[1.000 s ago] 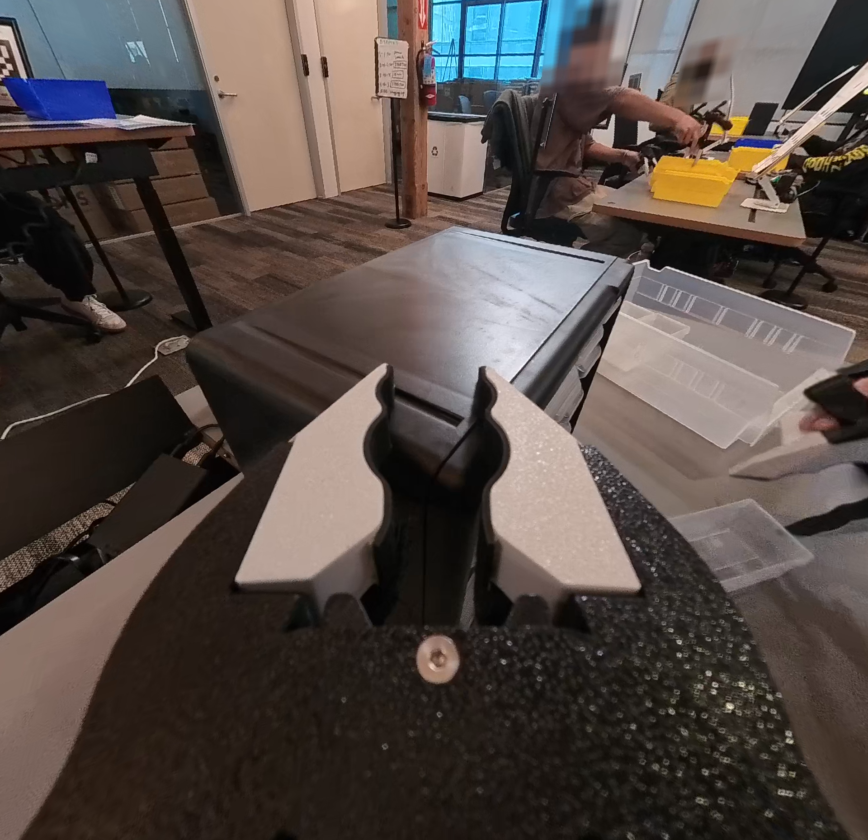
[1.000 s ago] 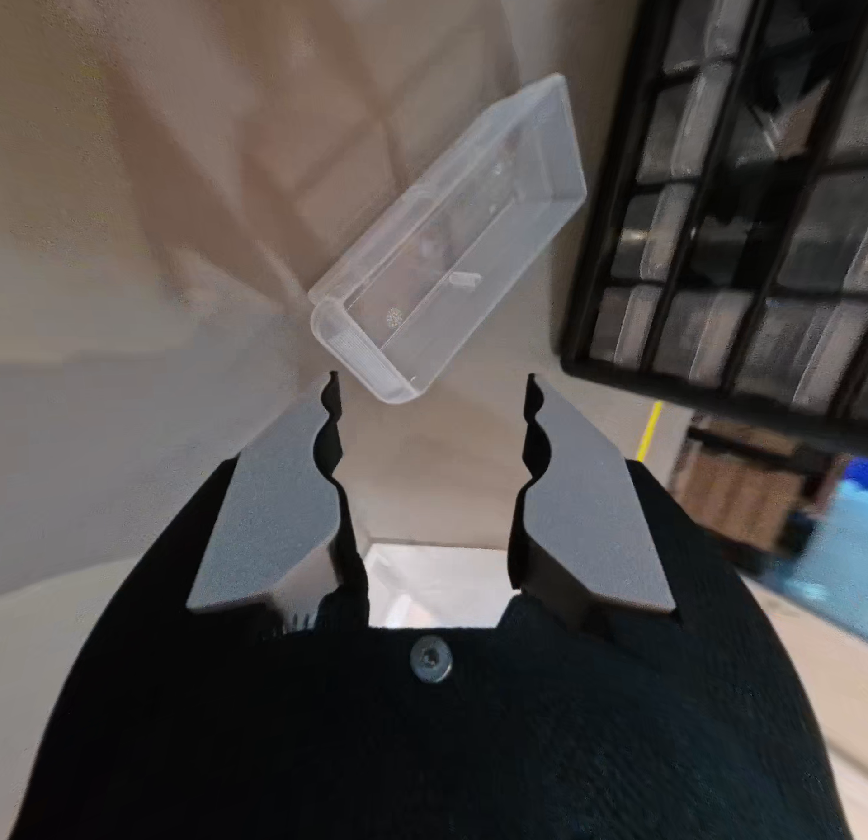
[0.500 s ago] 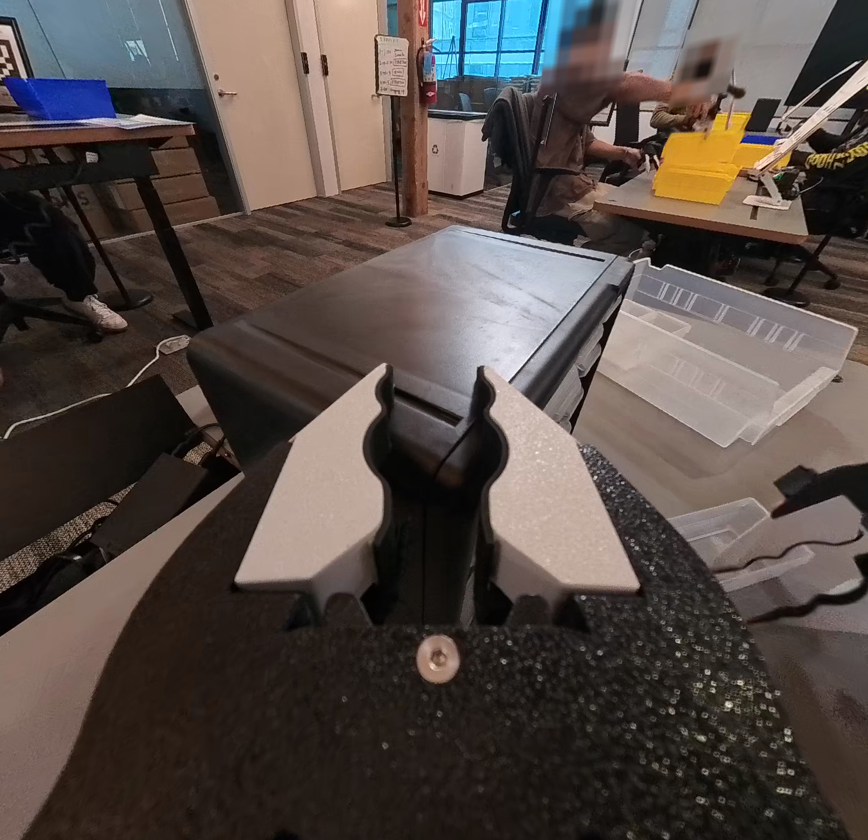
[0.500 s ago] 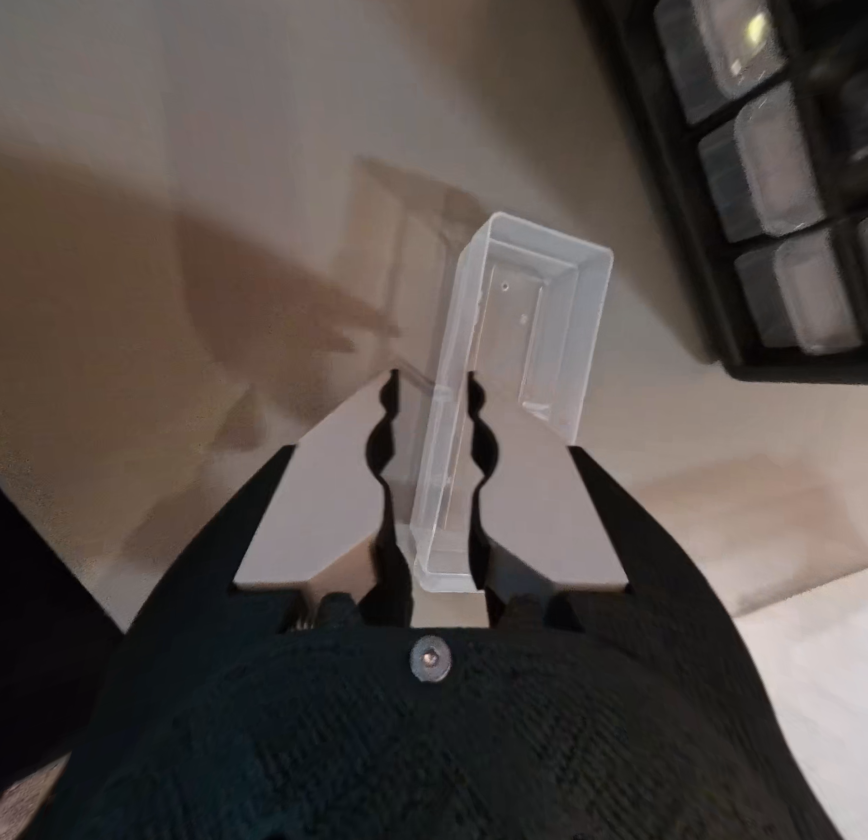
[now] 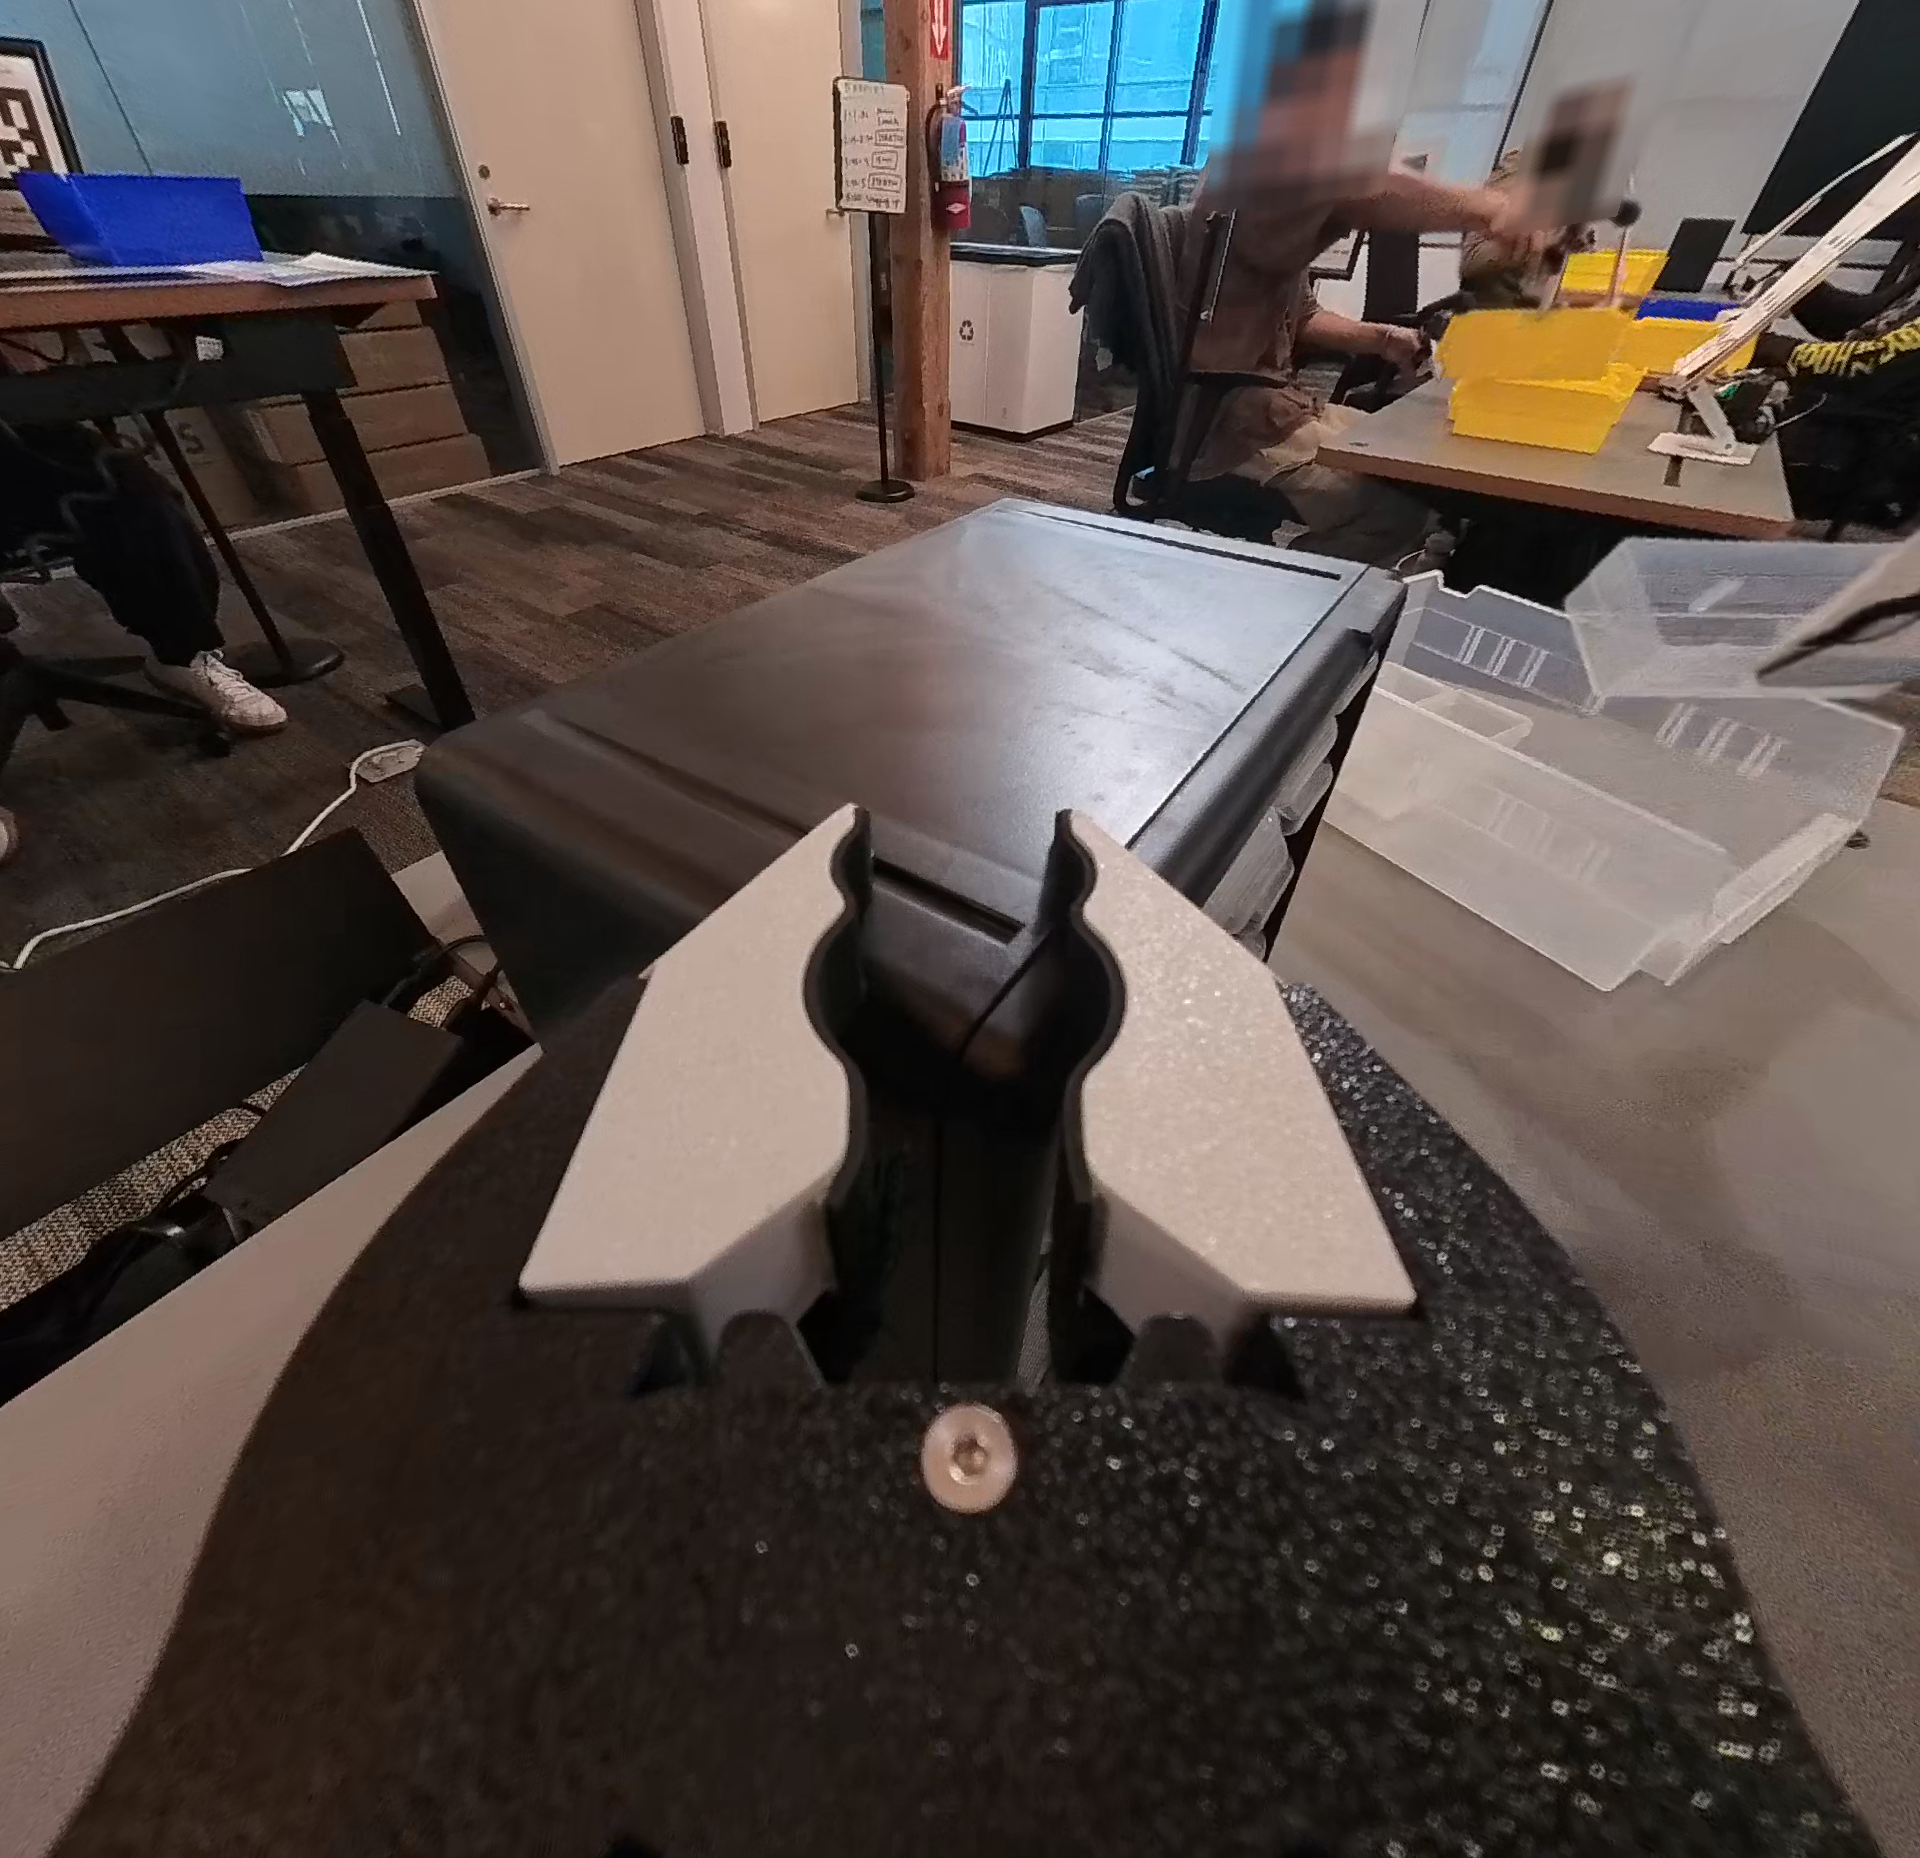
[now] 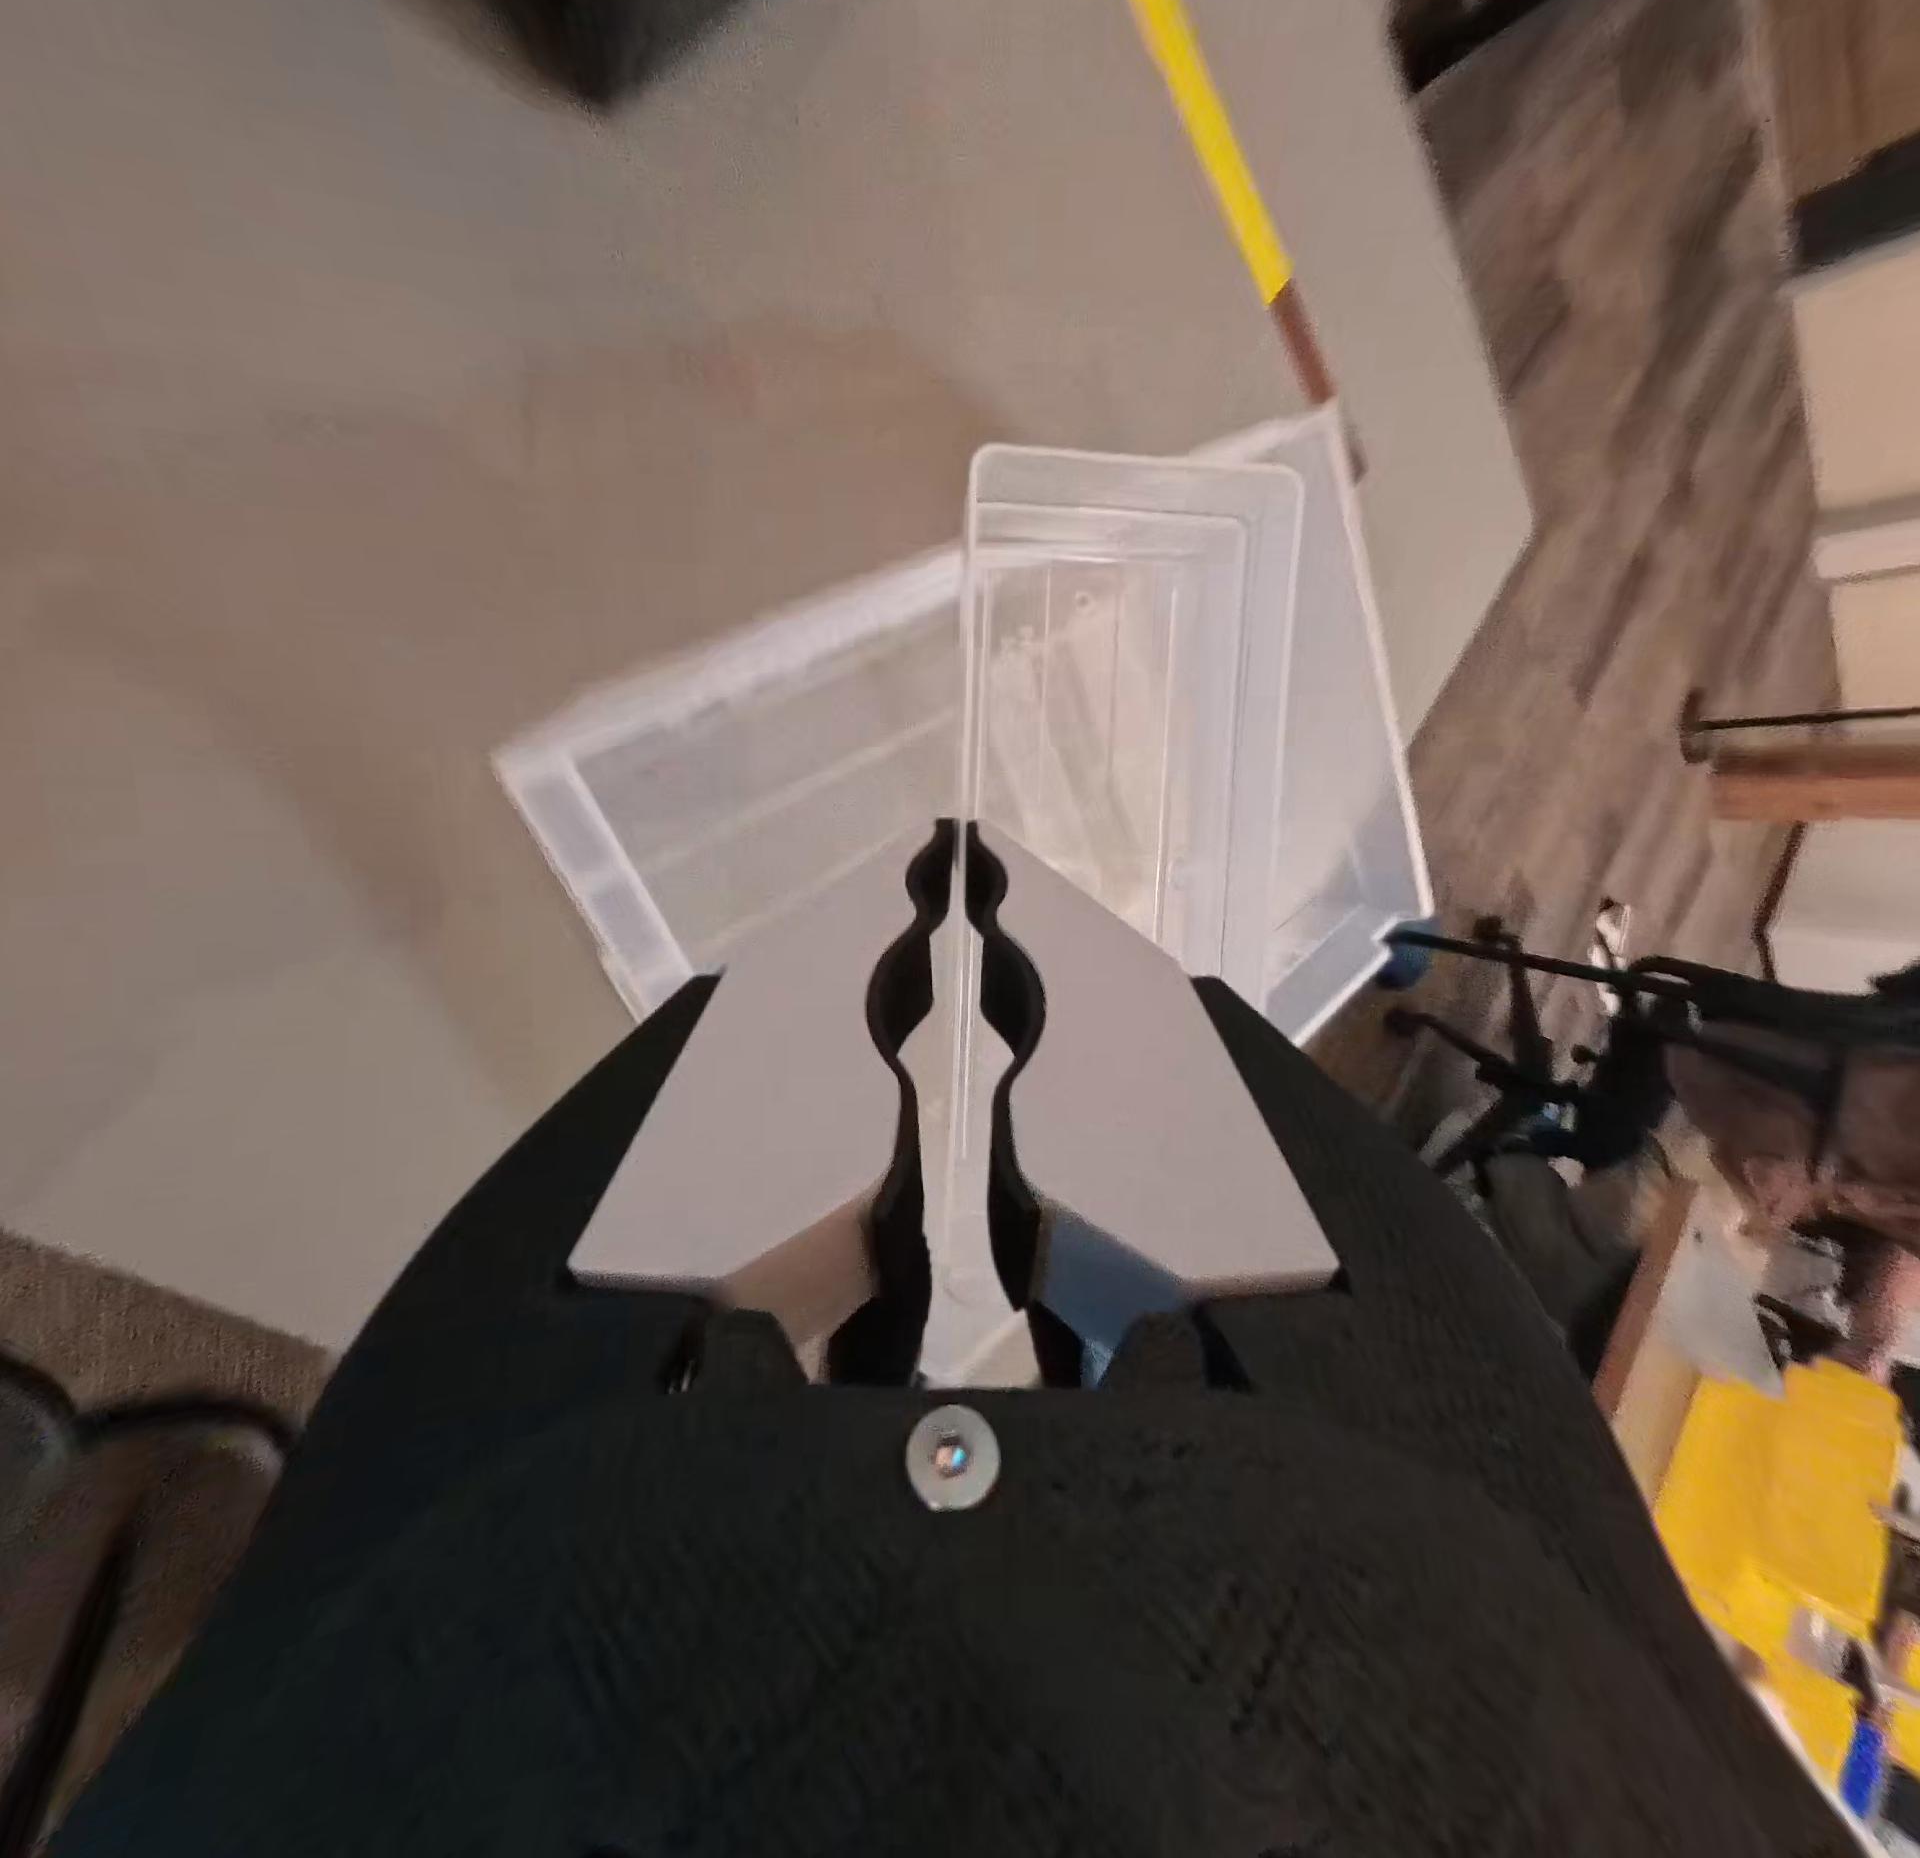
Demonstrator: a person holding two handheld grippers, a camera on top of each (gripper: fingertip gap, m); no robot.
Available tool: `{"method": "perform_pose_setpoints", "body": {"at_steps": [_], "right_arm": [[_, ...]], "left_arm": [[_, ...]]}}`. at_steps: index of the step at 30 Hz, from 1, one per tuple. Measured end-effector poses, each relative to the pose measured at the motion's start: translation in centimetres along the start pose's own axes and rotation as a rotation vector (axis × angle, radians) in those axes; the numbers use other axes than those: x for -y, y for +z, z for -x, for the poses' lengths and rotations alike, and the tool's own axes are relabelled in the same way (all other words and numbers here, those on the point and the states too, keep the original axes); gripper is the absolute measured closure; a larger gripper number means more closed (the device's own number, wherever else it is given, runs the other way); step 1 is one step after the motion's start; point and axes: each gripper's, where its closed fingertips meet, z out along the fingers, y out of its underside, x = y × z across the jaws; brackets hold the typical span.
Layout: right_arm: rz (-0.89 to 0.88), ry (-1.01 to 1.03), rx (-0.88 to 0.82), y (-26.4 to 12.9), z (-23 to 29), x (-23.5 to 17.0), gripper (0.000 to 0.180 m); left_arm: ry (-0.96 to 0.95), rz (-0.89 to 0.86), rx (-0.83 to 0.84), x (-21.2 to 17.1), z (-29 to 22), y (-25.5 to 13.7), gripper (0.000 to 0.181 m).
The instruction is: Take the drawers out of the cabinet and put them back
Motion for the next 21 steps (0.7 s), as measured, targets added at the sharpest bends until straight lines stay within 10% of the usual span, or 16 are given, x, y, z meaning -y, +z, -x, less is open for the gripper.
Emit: {"method": "perform_pose_setpoints", "body": {"at_steps": [1, 10, 21], "right_arm": [[0.032, -0.029, 0.056, 0.9, -0.4, -1.6, 0.18], [0.242, -0.238, 0.517, 9.8, 3.3, -8.9, 0.18], [0.235, -0.206, 0.485, 13.5, 0.7, -9.3, 0.171]], "left_arm": [[0.0, 0.0, 0.0, 0.0, 0.0, 0.0, 0.148], [0.001, 0.003, 0.003, 0.0, 0.0, 0.0, 0.148], [0.012, 0.01, 0.012, 0.0, 0.0, 0.0, 0.149]]}}
